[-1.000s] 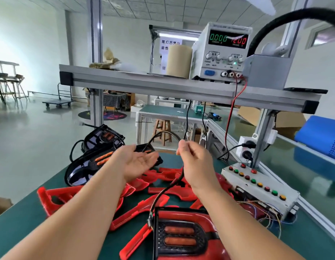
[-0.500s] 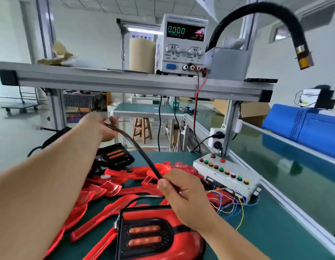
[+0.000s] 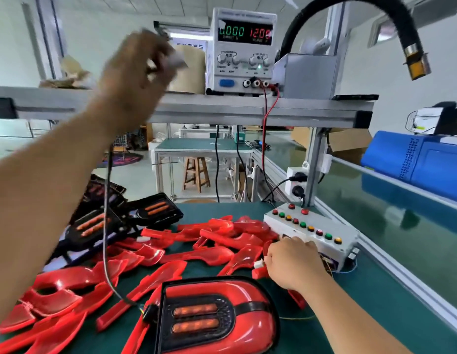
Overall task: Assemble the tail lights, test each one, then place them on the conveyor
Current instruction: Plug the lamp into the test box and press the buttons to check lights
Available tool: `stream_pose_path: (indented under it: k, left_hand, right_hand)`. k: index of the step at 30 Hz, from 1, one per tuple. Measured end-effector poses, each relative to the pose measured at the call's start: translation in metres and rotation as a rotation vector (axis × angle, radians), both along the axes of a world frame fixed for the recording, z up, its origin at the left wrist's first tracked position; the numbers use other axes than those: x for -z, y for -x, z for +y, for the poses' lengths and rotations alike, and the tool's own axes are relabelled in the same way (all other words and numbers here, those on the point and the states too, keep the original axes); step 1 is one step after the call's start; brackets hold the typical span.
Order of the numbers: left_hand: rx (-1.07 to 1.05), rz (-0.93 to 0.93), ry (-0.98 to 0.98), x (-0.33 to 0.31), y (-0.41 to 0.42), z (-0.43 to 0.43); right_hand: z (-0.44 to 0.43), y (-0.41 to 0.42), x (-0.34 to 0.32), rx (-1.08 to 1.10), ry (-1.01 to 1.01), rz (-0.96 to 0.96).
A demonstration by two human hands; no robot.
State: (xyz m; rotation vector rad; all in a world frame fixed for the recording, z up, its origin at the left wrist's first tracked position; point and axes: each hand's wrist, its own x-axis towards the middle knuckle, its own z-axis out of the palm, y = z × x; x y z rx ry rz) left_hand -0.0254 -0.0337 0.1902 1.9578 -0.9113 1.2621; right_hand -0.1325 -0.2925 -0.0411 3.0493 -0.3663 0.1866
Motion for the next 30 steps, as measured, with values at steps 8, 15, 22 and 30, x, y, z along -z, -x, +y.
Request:
stream_pose_path:
  k: [8,15,22,30]
  left_hand:
    - [0.181,0.348,-0.472,0.111,0.026,-0.056]
    - [0.314,0.778,-0.499,0.174,0.019,-0.064]
    - [0.366,0.88,-0.395,0.202,0.018,-0.068]
    - [0.456,0.853,-0.31,0.209,0.03,-0.074]
  right_hand:
    - [-0.002,-0.002,0.004,0.068,-0.037,0.065]
    - [-0.005,0.005,0.0,-0.024,-0.305,-0.226]
    - [-0.007,0.012,-0.002,-0.16,-0.633,-0.41]
    - [-0.009,0.013,-0.002,-0.218,-0.654,-0.483]
